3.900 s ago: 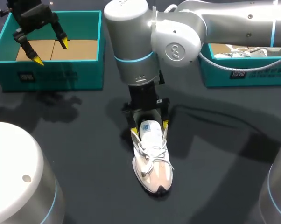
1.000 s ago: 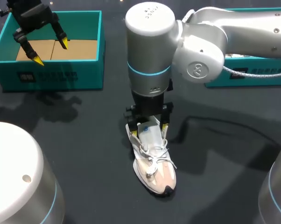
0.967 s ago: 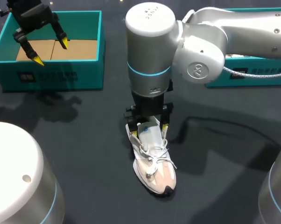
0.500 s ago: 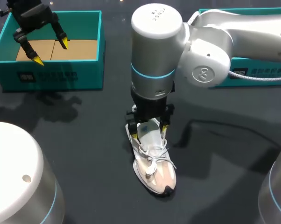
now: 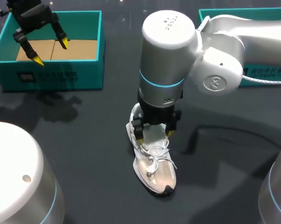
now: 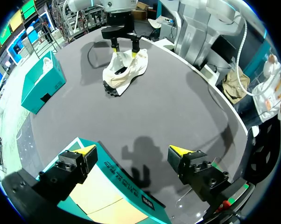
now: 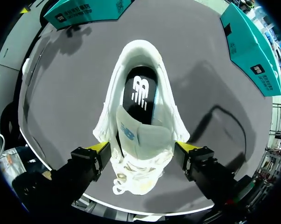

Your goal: Take the shoe out of the shoebox, open the shoe tongue, remove and reinsert the insole, then place the shoe into the shoebox

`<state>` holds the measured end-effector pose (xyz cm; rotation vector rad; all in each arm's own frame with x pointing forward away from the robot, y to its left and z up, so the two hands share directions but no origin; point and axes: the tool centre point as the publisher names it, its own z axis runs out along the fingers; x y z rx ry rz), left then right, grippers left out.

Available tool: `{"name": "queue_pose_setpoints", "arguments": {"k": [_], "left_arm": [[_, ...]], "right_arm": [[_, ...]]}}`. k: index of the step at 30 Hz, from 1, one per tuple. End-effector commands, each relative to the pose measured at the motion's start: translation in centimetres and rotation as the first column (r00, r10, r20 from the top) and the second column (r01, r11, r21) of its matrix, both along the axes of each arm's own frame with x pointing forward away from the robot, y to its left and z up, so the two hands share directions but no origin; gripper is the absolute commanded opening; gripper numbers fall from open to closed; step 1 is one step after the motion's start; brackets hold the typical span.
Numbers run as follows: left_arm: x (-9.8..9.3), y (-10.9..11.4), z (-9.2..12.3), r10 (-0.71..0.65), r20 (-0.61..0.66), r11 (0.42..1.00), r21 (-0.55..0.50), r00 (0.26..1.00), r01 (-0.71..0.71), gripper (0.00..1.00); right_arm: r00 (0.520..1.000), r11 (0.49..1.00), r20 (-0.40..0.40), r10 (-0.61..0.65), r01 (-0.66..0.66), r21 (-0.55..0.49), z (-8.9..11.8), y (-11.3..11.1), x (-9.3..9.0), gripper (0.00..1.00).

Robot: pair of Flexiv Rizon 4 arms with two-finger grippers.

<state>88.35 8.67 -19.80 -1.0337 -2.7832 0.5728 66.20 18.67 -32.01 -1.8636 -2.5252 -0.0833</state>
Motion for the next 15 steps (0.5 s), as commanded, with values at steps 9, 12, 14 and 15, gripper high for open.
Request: {"name": "queue_pose_setpoints", "arguments": {"k": [9, 12, 14, 15], "left_arm": [[0.0, 0.0, 0.0, -0.001, 0.0, 1.0, 0.002, 1.0, 0.001, 1.0], [0.0, 0.0, 0.0, -0.001, 0.0, 1.0, 0.002, 1.0, 0.001, 1.0], [0.0, 0.0, 0.0, -0.001, 0.0, 1.0, 0.002, 1.0, 0.001, 1.0], [0.0, 0.0, 0.0, -0.001, 0.0, 1.0, 0.002, 1.0, 0.001, 1.0]], "right_arm": [[0.995, 0.996, 0.05, -0.088, 0.089, -0.025, 3.2, -1.0, -3.6, 0.84], [0.992, 0.995, 0.077, -0.1, 0.102, -0.012, 4.0, -1.1, -4.1, 0.65], [0.991, 0.995, 0.095, -0.098, 0.1, -0.015, 4.5, -0.9, -4.2, 0.49], [0.99, 0.995, 0.104, -0.093, 0.095, -0.018, 4.7, -0.6, -4.1, 0.42]]}}
